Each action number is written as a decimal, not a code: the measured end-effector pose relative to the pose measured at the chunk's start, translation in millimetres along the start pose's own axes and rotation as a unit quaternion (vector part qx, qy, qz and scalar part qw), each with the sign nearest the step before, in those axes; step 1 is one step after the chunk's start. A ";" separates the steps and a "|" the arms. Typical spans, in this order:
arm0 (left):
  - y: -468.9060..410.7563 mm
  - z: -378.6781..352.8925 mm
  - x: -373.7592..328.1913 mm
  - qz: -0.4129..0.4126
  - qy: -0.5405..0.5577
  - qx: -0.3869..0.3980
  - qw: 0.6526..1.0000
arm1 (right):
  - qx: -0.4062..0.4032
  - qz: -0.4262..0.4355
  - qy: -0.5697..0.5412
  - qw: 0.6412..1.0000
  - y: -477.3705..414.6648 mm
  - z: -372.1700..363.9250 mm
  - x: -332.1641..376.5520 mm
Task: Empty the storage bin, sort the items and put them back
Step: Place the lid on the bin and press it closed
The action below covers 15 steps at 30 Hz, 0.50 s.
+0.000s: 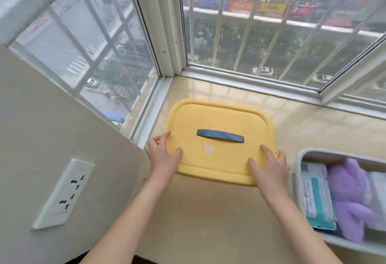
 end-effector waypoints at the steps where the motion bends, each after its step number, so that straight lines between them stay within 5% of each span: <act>1: 9.2 14.6 -15.2 -0.025 -0.001 -0.009 1.000 | -0.015 0.010 -0.006 1.000 10.8 19.7 4.3; 9: 87.4 45.7 -137.1 -0.191 0.030 0.012 0.981 | -0.167 0.019 -0.068 0.983 80.0 172.9 -32.9; 15: 151.7 0.7 -206.3 -0.259 0.027 0.064 0.963 | -0.196 -0.017 -0.068 0.978 98.0 249.8 -116.4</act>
Point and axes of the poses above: each hand's wrist, its own y-axis away from the middle knuckle, its own z-axis out of the back of the hand, x = y × z, the point moved 5 cm from there along -y, towards the middle knuckle, and after that the axes turned 2 degrees about -z, right-handed, at the moved point
